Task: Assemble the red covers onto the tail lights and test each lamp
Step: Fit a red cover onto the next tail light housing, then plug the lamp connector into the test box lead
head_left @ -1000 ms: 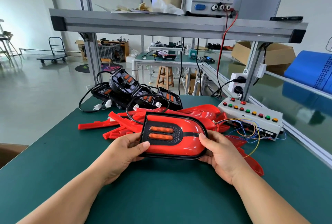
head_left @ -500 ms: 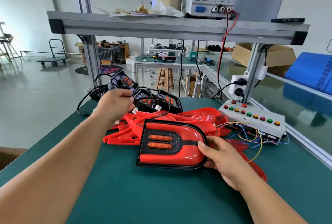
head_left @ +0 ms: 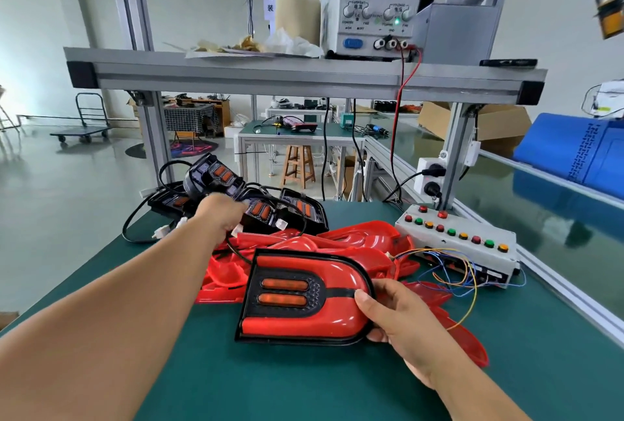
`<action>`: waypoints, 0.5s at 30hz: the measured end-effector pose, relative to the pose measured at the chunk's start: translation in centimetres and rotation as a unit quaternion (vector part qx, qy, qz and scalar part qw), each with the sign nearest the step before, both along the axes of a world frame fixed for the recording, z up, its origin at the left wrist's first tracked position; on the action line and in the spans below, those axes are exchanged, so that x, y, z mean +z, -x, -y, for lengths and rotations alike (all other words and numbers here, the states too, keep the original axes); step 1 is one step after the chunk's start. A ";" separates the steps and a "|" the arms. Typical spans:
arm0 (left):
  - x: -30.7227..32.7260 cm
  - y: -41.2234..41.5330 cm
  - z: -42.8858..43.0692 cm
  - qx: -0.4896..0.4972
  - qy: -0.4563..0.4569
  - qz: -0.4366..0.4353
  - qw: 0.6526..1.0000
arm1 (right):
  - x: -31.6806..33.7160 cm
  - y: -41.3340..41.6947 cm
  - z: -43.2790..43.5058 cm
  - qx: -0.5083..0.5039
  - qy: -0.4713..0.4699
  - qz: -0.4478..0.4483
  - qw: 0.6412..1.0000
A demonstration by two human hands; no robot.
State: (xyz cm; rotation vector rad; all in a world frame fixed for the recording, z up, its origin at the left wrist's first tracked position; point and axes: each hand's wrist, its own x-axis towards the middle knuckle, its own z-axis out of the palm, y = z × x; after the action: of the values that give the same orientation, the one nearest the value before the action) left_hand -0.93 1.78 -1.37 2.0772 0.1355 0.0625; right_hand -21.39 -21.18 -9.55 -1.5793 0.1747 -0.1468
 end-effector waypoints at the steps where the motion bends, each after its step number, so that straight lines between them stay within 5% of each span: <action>1: 0.8 0.0 0.0 0.000 0.037 0.020 0.999 | 0.0 0.0 0.0 0.000 0.003 -0.002 1.000; 9: 6.3 3.1 1.9 -0.173 0.116 0.083 0.975 | 0.5 0.6 -0.1 0.011 0.073 0.015 0.997; 15: 6.3 4.8 0.8 -0.246 0.358 0.059 0.899 | 0.7 0.8 0.1 0.009 0.138 0.030 0.990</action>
State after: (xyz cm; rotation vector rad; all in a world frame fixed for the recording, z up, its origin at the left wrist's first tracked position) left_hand -5.69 0.98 4.96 1.3117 -0.3934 -0.1523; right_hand -22.23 -21.28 -8.83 -1.8481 0.0957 -0.2116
